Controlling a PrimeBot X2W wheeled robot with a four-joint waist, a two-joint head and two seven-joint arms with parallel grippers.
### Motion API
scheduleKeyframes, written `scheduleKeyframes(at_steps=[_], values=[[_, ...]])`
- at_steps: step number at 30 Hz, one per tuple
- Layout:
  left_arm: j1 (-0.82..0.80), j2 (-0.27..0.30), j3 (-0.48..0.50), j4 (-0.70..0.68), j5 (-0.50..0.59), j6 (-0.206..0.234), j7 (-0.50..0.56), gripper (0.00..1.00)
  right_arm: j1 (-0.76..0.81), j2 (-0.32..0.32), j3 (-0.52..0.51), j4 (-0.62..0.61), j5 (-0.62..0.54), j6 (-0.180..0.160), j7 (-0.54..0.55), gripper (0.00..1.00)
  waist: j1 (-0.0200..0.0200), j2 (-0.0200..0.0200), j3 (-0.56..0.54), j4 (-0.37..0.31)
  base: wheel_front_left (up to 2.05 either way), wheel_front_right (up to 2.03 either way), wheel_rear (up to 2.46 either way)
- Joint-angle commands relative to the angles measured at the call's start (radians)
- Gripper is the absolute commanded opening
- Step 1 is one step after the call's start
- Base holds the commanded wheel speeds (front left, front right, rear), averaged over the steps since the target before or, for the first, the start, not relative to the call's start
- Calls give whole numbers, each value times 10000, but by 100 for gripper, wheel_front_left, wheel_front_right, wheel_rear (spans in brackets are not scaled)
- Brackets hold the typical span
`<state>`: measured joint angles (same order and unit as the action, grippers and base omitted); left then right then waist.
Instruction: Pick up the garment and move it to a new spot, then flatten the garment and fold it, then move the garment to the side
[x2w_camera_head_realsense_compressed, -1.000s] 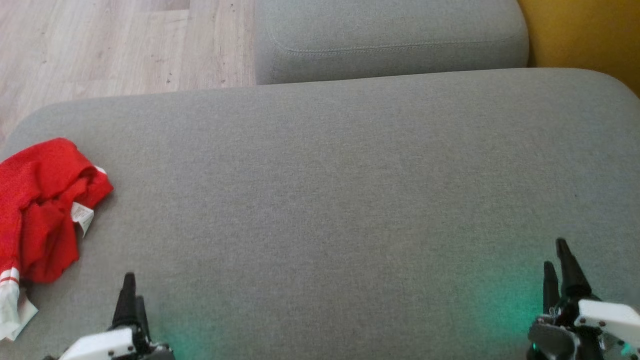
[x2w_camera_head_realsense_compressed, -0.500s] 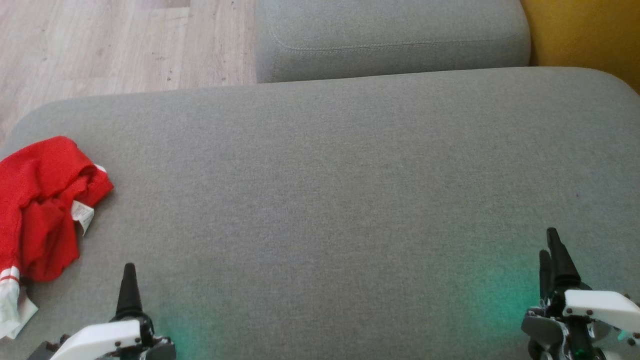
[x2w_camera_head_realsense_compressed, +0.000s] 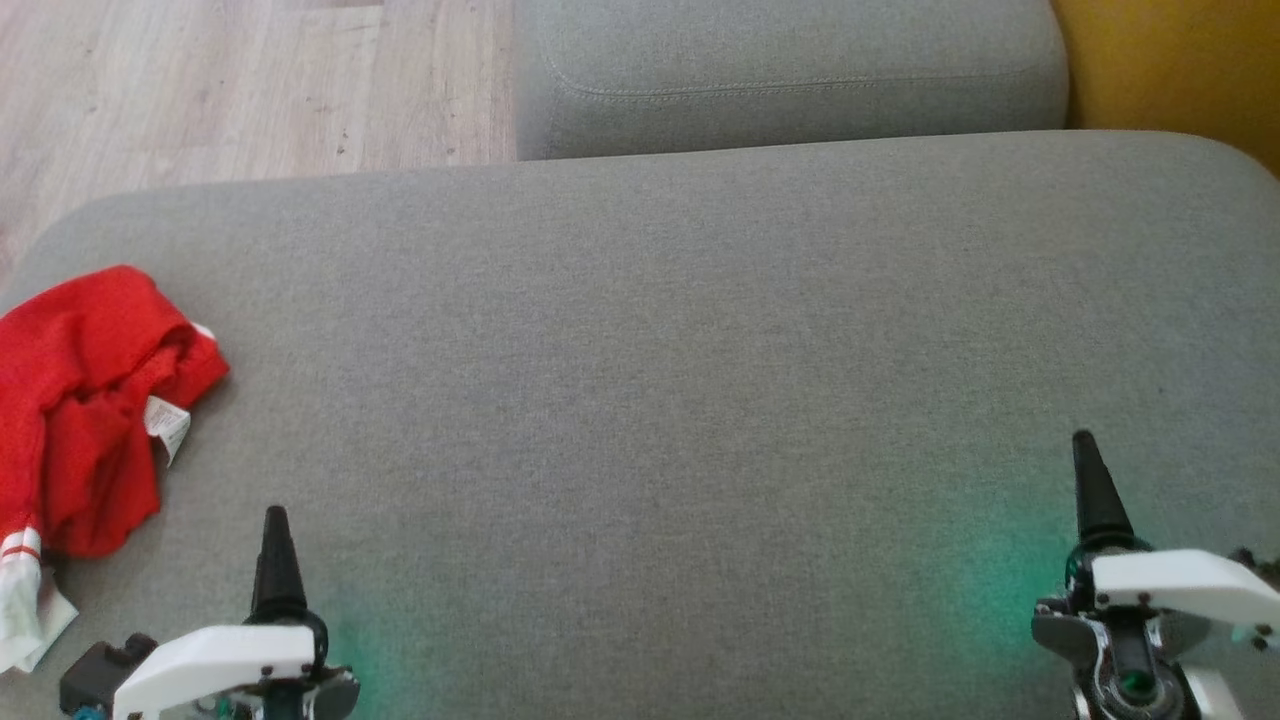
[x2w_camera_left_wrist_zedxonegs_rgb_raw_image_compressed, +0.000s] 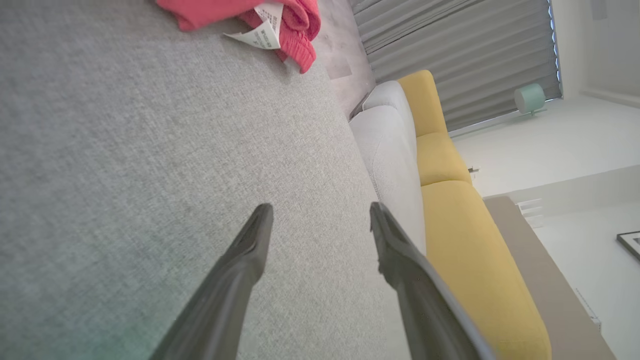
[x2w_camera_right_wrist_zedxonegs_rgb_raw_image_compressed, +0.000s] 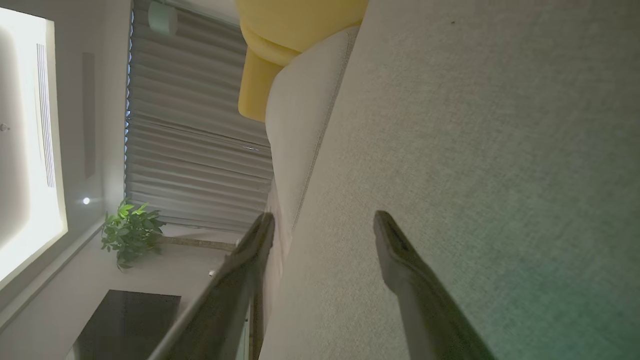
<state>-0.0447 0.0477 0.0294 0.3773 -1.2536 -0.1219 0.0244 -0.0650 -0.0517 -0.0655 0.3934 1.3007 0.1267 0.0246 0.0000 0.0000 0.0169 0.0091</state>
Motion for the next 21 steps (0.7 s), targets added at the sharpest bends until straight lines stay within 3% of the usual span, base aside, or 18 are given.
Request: scheduleKeyframes(at_steps=[1, 21], values=[[-542, 173, -5, -243, 418, 74, -134, 100, -614, -215, 135, -238, -413, 15, -150, 100, 0, 0, 5, 5, 0, 0, 0], [-925, 285, -384, -62, 3088, 187, -698, 100, -1210, -232, 775, 105, -3134, 20, -711, 100, 0, 0, 73, 52, 0, 0, 0]])
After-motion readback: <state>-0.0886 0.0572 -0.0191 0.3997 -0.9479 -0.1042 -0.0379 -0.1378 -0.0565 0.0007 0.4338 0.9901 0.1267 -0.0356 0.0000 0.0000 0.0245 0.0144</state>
